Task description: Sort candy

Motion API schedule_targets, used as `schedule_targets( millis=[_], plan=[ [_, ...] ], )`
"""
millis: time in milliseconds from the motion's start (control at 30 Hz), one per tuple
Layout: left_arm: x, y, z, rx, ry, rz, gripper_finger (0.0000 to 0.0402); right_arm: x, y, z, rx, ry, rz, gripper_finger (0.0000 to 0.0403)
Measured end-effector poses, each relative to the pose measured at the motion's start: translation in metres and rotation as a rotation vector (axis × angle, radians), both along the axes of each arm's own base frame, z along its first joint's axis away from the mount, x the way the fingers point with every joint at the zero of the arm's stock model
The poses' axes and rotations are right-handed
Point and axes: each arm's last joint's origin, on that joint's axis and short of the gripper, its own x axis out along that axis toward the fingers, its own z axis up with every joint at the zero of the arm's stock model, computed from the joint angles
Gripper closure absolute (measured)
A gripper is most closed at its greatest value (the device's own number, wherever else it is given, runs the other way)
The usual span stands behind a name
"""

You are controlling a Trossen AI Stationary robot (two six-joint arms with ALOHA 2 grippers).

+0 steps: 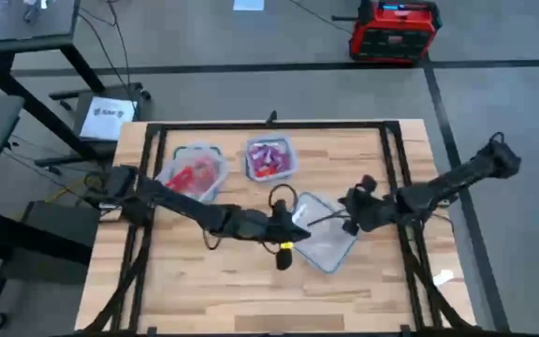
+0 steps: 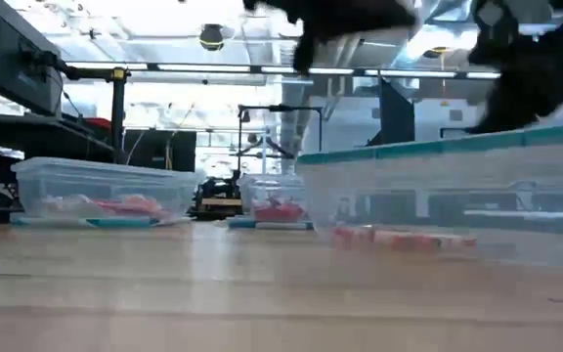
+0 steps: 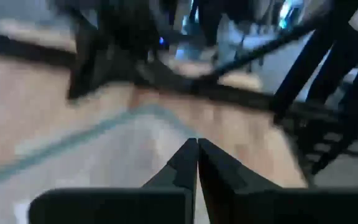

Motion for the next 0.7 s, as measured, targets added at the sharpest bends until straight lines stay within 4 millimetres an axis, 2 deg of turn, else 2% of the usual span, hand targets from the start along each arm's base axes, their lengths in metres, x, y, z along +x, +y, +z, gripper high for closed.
schedule_targets(
  millis=[100,233,500,600,700],
  plan=[
    [0.005,-0.003,-0.029,-0.005,0.094,-0.001,0.0401,0.0,0.003,-0.011,0.102,0.046,0.009,0.0403],
    [0.004,0.002,-0.048,0.025,0.223,0.005,0.0401,0.006,0.016,-0.018,0.235,0.042,0.078,0.0403],
    [-0.002,0.019,-0.051,0.158,0.354,-0.001,0.0401,0.013,0.046,-0.017,0.383,-0.072,0.116,0.0403],
    [0.0,0.022,-0.044,0.148,0.315,0.008,0.0401,0.014,0.049,-0.02,0.392,-0.068,0.086,0.0403],
    [0.005,0.02,-0.026,0.132,0.266,-0.006,0.0401,0.018,0.05,-0.025,0.352,-0.079,0.071,0.0403]
  ],
)
